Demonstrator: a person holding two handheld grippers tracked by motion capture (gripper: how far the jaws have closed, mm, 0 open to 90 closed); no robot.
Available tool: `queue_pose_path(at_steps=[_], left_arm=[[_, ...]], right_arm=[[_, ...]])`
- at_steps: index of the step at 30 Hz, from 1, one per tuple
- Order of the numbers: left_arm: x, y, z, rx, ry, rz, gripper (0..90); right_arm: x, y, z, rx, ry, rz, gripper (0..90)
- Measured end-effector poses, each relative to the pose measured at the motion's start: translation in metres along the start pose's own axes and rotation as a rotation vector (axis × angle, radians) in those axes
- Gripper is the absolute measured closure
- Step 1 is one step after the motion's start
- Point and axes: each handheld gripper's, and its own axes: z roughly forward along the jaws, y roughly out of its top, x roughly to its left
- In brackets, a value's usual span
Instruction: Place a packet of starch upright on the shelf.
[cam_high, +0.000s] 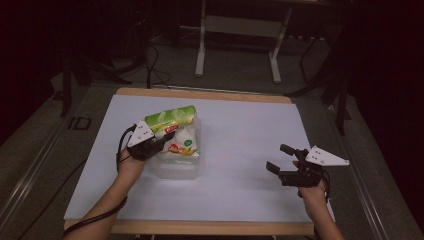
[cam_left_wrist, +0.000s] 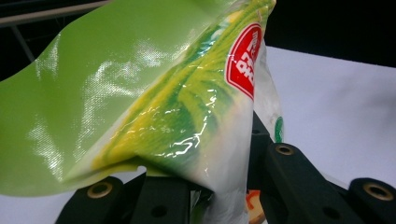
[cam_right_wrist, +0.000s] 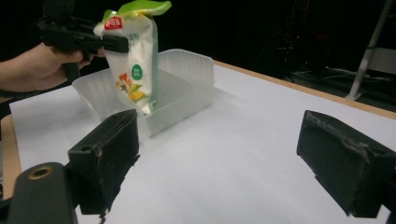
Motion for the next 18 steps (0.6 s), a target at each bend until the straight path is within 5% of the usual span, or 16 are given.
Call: queue_pose_path(at_steps=[18], left_arm=[[-0.012,-0.007,0.016,0.073,-0.013,0.032,77.3]], right_arm=[[-0.001,-0.007,0.005,0.023,0.014,0.021,13.0]])
